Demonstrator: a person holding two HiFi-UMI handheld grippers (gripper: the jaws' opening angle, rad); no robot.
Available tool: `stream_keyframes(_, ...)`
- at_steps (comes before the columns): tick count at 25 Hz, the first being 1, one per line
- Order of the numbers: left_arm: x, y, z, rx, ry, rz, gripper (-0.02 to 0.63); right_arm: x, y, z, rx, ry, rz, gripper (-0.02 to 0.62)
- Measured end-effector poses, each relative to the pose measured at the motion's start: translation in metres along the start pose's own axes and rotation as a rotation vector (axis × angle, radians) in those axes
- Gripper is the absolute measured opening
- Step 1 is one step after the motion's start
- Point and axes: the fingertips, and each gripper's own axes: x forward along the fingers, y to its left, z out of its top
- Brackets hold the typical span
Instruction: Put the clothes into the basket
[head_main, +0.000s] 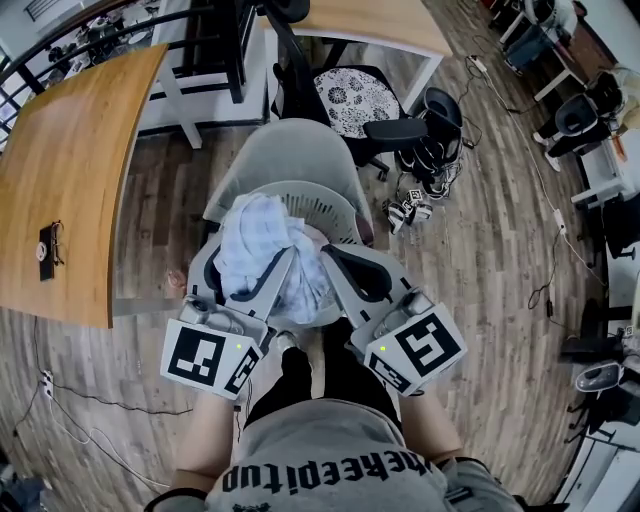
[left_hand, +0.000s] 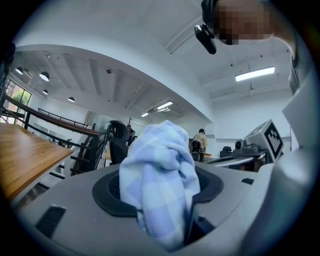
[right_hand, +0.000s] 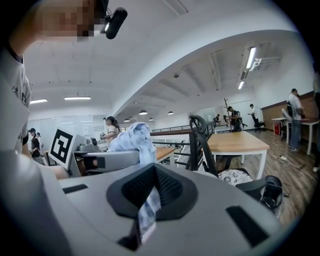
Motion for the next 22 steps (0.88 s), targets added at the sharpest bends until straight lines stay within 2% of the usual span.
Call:
stream_keyframes(7, 0.008, 0.007, -0.006, -0.011, -0.008, 0.061, 0.275, 0.010, -0.012, -0.004, -0.009, 0.015, 0.053, 0.009)
stream_keyframes(22, 0.030, 0.025, -0.026, -0.035, 0.006, 0.233, 0.275, 0.046, -0.042, -0.007, -0.027, 0.057, 0.230, 0.009)
